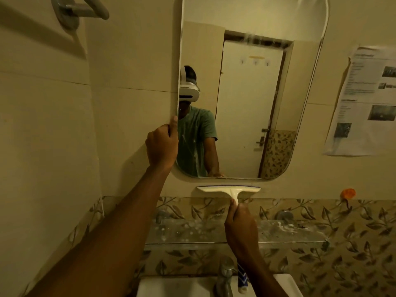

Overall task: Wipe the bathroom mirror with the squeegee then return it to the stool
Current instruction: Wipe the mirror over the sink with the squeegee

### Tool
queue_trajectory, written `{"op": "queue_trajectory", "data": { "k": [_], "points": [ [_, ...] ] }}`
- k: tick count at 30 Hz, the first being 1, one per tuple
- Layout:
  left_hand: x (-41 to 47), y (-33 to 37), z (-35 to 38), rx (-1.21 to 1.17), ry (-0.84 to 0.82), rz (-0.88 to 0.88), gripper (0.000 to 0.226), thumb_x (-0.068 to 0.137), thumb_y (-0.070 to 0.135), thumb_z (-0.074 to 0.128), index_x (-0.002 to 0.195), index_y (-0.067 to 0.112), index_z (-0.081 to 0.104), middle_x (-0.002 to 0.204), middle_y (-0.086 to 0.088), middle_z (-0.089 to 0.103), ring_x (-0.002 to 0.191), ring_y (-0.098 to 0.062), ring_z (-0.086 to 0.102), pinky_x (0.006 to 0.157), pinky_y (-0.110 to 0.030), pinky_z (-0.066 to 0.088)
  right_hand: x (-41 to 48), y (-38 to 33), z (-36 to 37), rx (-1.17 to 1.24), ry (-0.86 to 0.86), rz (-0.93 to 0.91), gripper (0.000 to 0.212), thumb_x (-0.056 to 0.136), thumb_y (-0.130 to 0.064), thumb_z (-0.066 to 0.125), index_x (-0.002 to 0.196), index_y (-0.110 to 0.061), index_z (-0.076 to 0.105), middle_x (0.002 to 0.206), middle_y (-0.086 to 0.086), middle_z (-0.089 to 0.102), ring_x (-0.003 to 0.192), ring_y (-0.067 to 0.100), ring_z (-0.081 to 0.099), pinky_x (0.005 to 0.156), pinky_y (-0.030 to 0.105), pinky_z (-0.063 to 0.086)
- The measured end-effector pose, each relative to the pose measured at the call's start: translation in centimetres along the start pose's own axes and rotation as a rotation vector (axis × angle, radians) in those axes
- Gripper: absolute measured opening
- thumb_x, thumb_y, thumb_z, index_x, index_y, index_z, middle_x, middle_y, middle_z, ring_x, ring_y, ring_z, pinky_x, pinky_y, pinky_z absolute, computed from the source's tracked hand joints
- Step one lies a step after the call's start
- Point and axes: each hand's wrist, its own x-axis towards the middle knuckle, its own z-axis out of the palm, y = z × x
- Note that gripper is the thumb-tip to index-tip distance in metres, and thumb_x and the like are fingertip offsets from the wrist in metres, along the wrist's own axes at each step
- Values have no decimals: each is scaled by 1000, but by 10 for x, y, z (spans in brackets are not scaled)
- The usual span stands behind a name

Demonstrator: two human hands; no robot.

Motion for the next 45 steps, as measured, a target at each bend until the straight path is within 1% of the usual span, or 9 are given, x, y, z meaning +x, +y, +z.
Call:
{"op": "queue_trajectory", "data": {
  "k": [6, 11, 20, 27, 30, 34, 39, 42, 45],
  "points": [
    [14, -1, -13, -73, -186, -57, 61, 99, 51, 38, 56, 10, 56, 51, -5, 56, 47, -18, 56, 55, -29, 47, 4, -8, -13, 86, 33, 26, 38, 102, -39, 31, 82, -19, 57, 61, -5, 57, 50, 3, 52, 41, 14, 27],
    [51, 20, -39, -106, -505, -261, 75, 99, 57, 23, 77, 1, 67, 68, -13, 71, 59, -26, 70, 65, -35, 60, 45, -46, -36, 225, 109, -52, 36, 101, -40, 34, 76, -24, 53, 55, -5, 53, 43, 6, 52, 35, 17, 38],
    [131, 78, -62, -415, -319, -235, 60, 98, 55, 37, 83, 6, 69, 78, -12, 73, 68, -24, 70, 68, -34, 60, 129, -124, -81, 352, 143, -242, 33, 103, -38, 33, 81, -22, 53, 63, -6, 53, 54, -15, 52, 39, 4, 35],
    [155, 109, -51, -461, -281, -165, 62, 96, 60, 32, 88, 8, 65, 84, -12, 70, 77, -28, 66, 80, -44, 57, 210, -215, -135, 442, 240, -361, 35, 103, -36, 32, 75, -26, 50, 60, -8, 52, 40, -7, 48, 38, 10, 35],
    [154, 109, -46, -486, -268, -196, 64, 96, 61, 29, 90, 8, 65, 86, -12, 69, 76, -26, 64, 82, -46, 54, 237, -259, -153, 444, 274, -359, 40, 104, -36, 31, 71, -21, 50, 62, -7, 51, 48, 1, 50, 48, 18, 37],
    [155, 103, -46, -585, -325, -240, 66, 94, 65, 25, 89, 14, 67, 82, -7, 68, 76, -22, 64, 83, -42, 53, 257, -300, -165, 411, 280, -337, 42, 104, -35, 31, 67, -21, 45, 66, -3, 52, 59, 7, 52, 52, 21, 37],
    [160, 98, -49, -731, -463, -314, 85, 91, 70, 22, 110, -1, 65, 75, -6, 66, 65, -17, 62, 80, -41, 53, 266, -317, -159, 359, 253, -350, 43, 104, -33, 32, 67, -18, 46, 66, 0, 54, 62, 11, 57, 57, 22, 46],
    [159, 98, -51, -742, -512, -305, 88, 88, 74, 25, 111, -2, 65, 65, 0, 64, 52, -9, 58, 73, -35, 50, 264, -322, -152, 290, 247, -373, 34, 103, -28, 37, 78, -10, 50, 73, 3, 56, 67, 16, 59, 58, 23, 43],
    [158, 103, -54, -751, -537, -305, 90, 88, 74, 23, 112, -3, 63, 74, -7, 64, 61, -15, 58, 69, -32, 50, 257, -322, -144, 273, 240, -362, 31, 103, -31, 37, 91, -8, 53, 79, 6, 61, 69, 18, 61, 60, 29, 47]
  ]
}}
